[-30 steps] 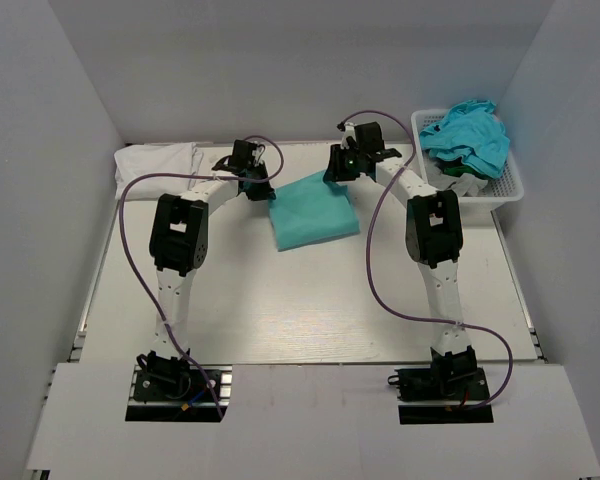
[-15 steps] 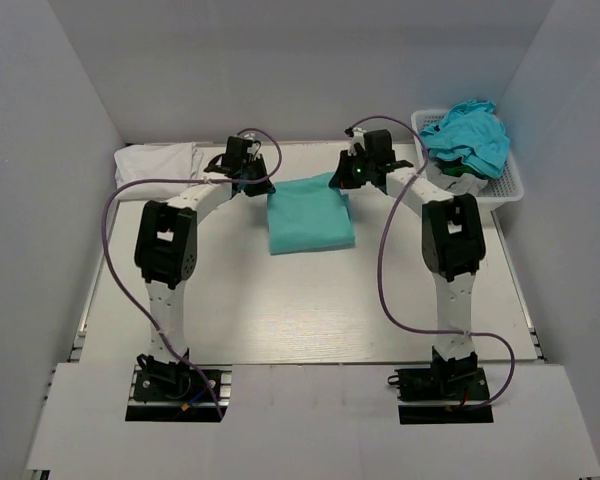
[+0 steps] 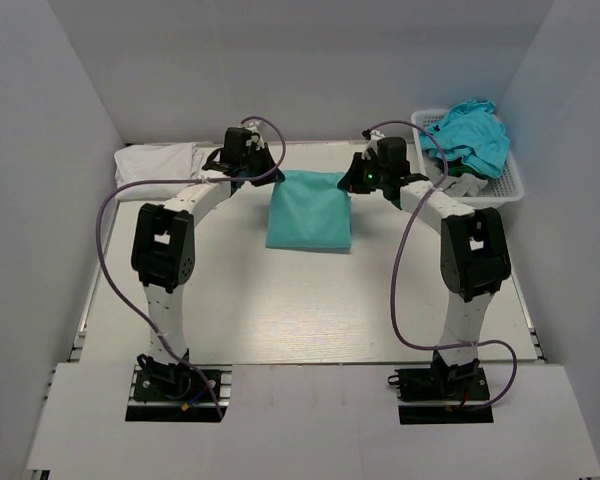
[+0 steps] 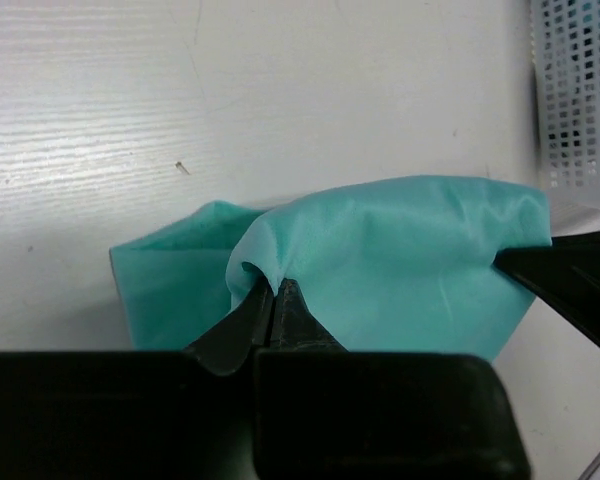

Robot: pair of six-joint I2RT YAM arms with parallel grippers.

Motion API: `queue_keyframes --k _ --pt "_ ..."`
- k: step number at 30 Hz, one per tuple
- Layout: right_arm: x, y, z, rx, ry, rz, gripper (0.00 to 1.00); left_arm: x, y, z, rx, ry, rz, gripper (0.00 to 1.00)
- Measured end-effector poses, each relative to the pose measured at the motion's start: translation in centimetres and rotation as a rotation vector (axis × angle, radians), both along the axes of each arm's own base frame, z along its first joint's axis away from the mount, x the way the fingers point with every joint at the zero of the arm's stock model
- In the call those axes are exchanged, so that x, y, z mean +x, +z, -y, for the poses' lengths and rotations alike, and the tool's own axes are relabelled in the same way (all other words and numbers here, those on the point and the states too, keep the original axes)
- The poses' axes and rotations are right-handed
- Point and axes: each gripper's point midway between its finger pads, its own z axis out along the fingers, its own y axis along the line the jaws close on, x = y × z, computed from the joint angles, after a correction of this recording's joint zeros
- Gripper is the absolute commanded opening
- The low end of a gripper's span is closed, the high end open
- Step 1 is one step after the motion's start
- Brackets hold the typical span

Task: Fold and stack the t-shirts
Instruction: Smooth out wrinkles on the folded tshirt, then put the neatly folded tshirt into the corner of the board with the left arm

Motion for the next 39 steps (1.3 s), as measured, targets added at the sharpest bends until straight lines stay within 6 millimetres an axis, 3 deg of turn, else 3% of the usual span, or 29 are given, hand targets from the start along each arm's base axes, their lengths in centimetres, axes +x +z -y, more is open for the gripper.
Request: queue_keyframes --k 4,10,12,13,14,15,16,17,18,20,25,29,32,36,39 --pt "1.7 -2.5 0.6 -0.001 -0.062 -0.060 0.00 1.8 -2.8 0.5 0.015 0.004 -0.039 0.00" --pt "2.8 -8.1 2.3 0.003 -0.173 -0.210 0.00 3.7 -8.4 0.5 0.065 0.031 -0.127 0.00" --pt "3.5 -9.5 2.5 0.012 -0.185 -0.246 0.00 4.3 -10.0 0.4 0.088 0.045 -0.154 0.06" --pt "3.8 -10.0 2.5 0.017 -0.185 -0.257 0.08 4.4 -10.7 0.3 0.097 0.050 -0.166 0.14" --pt "4.0 -10.3 2.4 0.024 -0.180 -0.270 0.16 4.5 -10.7 0.4 0.098 0.050 -0.168 0.41" --pt "4.4 -10.2 2.2 0.035 -0.168 -0.273 0.26 4.6 -10.6 0.3 0.108 0.051 -0.162 0.58" --pt "4.7 -10.0 2.1 0.041 -0.162 -0.271 0.29 4.7 -10.3 0.3 0.114 0.058 -0.157 0.74" --pt "4.9 -9.6 1.9 0.043 -0.150 -0.263 0.32 5.0 -9.9 0.3 0.114 0.060 -0.144 1.00" --pt "5.1 -9.2 1.8 0.042 -0.139 -0.253 0.38 5.1 -9.3 0.3 0.120 0.066 -0.132 1.00" --pt "5.3 -7.9 1.7 0.052 -0.118 -0.229 0.89 5.1 -8.6 -0.1 0.131 0.083 -0.127 1.00" --pt "4.0 -3.6 1.9 0.056 -0.084 -0.156 0.91 3.5 -7.5 -0.9 0.154 0.087 -0.146 1.00" --pt "1.4 1.0 2.4 0.077 -0.071 -0.088 0.91 0.3 -7.2 -1.7 0.171 0.072 -0.195 1.00" --pt "0.0 3.2 2.7 0.086 -0.067 -0.052 0.91 -1.8 -8.1 -1.7 0.190 0.046 -0.244 1.00" --pt "-1.4 3.2 3.1 0.084 -0.066 -0.056 0.91 -3.6 -9.7 -0.9 0.226 0.006 -0.292 1.00" --pt "-2.2 1.9 3.3 0.074 -0.068 -0.088 0.91 -4.2 -10.0 0.1 0.243 -0.027 -0.294 0.87"
